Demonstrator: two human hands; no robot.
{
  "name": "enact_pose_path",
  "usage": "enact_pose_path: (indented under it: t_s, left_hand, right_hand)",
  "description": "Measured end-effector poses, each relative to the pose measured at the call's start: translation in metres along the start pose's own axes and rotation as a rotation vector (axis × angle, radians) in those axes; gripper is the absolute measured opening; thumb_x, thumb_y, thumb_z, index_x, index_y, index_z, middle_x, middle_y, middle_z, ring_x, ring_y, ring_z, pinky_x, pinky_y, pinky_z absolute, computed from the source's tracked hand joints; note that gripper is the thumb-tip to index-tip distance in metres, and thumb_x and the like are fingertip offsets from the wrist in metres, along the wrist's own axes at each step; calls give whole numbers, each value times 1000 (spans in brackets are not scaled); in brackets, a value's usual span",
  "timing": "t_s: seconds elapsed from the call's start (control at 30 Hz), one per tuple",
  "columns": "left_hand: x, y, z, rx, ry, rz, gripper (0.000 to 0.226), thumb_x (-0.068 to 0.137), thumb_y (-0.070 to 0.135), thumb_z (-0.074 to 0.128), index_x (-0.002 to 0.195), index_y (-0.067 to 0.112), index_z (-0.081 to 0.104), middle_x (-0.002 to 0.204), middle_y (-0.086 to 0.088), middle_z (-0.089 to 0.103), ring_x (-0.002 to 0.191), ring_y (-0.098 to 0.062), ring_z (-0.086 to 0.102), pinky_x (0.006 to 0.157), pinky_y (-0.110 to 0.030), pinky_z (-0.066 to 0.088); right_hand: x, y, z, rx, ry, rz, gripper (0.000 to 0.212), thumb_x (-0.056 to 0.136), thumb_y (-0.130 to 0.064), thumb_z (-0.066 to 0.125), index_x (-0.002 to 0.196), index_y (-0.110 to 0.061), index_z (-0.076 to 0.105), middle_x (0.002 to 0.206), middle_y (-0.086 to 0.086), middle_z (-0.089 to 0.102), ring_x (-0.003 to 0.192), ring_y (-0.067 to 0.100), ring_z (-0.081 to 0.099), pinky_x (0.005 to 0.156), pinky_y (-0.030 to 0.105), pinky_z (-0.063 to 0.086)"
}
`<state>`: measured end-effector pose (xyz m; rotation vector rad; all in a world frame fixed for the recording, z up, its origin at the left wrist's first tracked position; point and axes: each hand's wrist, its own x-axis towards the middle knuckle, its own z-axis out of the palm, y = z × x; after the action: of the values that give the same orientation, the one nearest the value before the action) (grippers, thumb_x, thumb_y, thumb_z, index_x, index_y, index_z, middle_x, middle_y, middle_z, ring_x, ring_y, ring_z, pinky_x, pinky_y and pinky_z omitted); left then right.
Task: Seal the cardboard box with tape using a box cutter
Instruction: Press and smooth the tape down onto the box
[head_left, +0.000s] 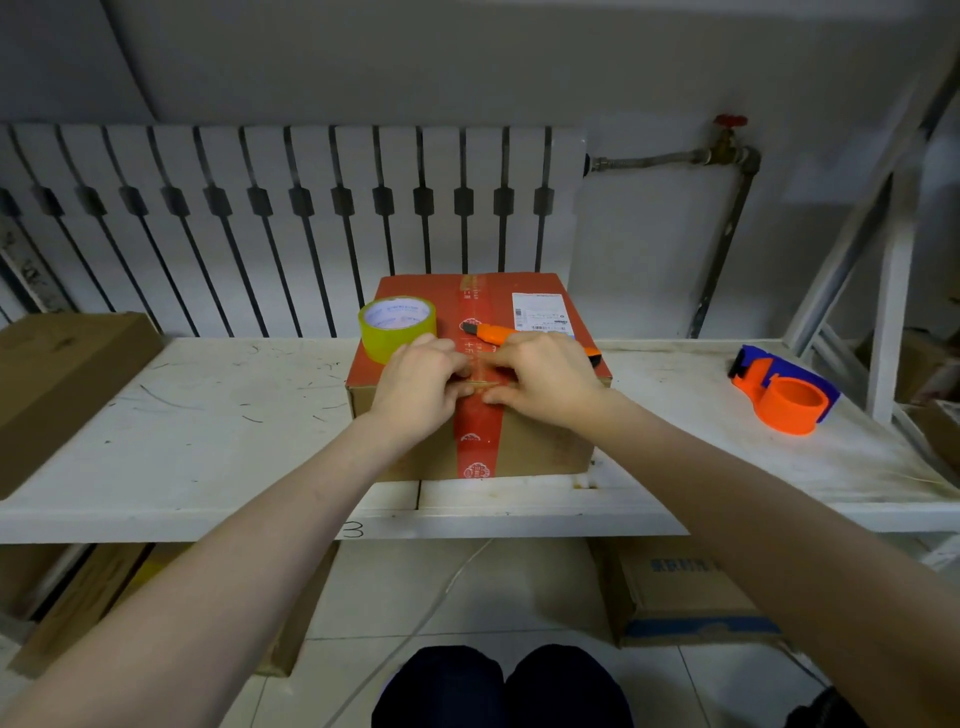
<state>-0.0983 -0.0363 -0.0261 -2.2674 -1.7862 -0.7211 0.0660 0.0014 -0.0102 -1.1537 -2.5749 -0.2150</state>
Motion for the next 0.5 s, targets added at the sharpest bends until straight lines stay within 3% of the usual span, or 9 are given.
enact_pose_path:
  t_s: [0.1,0.33,0.5]
  left_hand:
    - [-2,0,1,-3,20,-8,13,78,20,70,88,10,70,84,-8,65,87,-29,54,71,-38,43]
    - [-5,-1,-3,26,-22,-17,21,79,23,69,99,17,68,96,-2,65,98,-25,54,81,-39,44]
    - [-8,-2,1,18,-20,-44,24,79,19,68,102,16,67,103,-2,64,101,-25,51,82,-39,45]
  right_hand:
    - [7,-12,10,-55,-53,35,59,75,-49,68,126,-22,53,124,2,55,112,24,49,80,35,43]
    - [-3,-16,30,-113,36,58,60,83,-46,60,133,-17,43,130,3,53,113,26,43,93,37,38]
    - [2,-17,22,-49,-33,64,61,82,-44,63,134,-21,41,136,-2,49,114,24,40,92,36,37]
